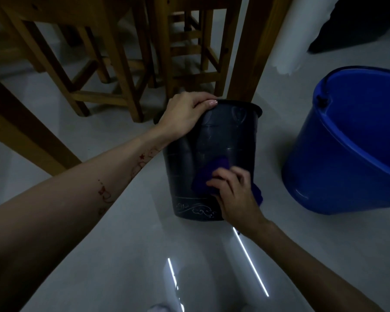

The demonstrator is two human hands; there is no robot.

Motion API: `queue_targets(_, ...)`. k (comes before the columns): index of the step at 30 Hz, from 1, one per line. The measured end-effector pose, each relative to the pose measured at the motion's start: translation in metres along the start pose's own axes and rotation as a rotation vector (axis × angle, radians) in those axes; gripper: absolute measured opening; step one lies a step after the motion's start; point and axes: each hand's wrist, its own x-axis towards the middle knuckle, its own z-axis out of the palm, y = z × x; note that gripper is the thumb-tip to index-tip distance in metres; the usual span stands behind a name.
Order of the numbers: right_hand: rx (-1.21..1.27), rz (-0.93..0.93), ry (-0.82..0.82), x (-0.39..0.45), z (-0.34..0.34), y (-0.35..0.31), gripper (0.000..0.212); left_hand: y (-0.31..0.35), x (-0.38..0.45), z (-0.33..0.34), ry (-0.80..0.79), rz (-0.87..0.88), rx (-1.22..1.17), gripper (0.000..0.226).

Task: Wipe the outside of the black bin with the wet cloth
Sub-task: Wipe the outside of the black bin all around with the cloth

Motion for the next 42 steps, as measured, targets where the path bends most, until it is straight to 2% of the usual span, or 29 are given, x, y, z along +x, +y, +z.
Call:
queue_targets(3, 0.0, -0.041, -0.05, -0.031, -0.006, 0.0, 0.029, -0.002, -0.003, -0.004, 0.036, -0.026, 0.044, 0.038)
queue_targets(6, 0.009, -0.084, -0.103, -0.052, -0.013, -0.001, 0.029, -0.016, -0.007, -0.006, 0.016, -0.084, 0.001, 0.022)
queue_targets(9, 0.049, -0.054, -0.076, -0.051, -0.021, 0.001, 0.029, -0.022, -0.013, -0.01, -0.034, -0.069, -0.112, 0.02)
queue_targets(12, 0.092, 0.202, 0.08, -0.028, -0.029, 0.01, 0.024, -0.015, -0.014, -0.01, -0.048, -0.019, -0.158, 0.023)
queue_targets(16, 0.207, 0.633, 0.316, 0.018, -0.033, 0.032, 0.019, -0.007, -0.008, -0.009, 0.035, 0.085, -0.054, 0.027)
queue_targets(18, 0.242, 0.758, 0.361, 0.039, -0.029, 0.041, 0.018, -0.005, -0.006, -0.01, 0.007, 0.148, 0.047, 0.035)
queue_targets(21, 0.265, 0.817, 0.337, 0.058, -0.021, 0.045, 0.02, -0.006, -0.007, -0.008, -0.093, 0.295, 0.232, 0.05)
queue_targets(27, 0.181, 0.581, 0.249, 0.075, -0.013, 0.032, 0.023, -0.014, -0.005, -0.003, -0.052, 0.318, 0.325, 0.047)
queue_targets(31, 0.033, 0.27, 0.186, 0.061, -0.004, 0.017, 0.02, -0.016, -0.006, -0.005, -0.049, 0.284, 0.291, 0.045)
queue_targets(35, 0.0, 0.033, 0.055, 0.013, 0.005, 0.009, 0.032, -0.015, -0.007, -0.009, -0.072, 0.273, 0.275, 0.045)
queue_targets(40, -0.021, -0.149, -0.131, -0.053, -0.008, 0.015, 0.031, -0.01, -0.01, -0.004, -0.069, 0.2, 0.282, 0.043)
queue_targets(42, -0.011, -0.112, -0.118, -0.054, -0.018, 0.021, 0.029, -0.009, -0.009, -0.004, -0.072, 0.188, 0.272, 0.042)
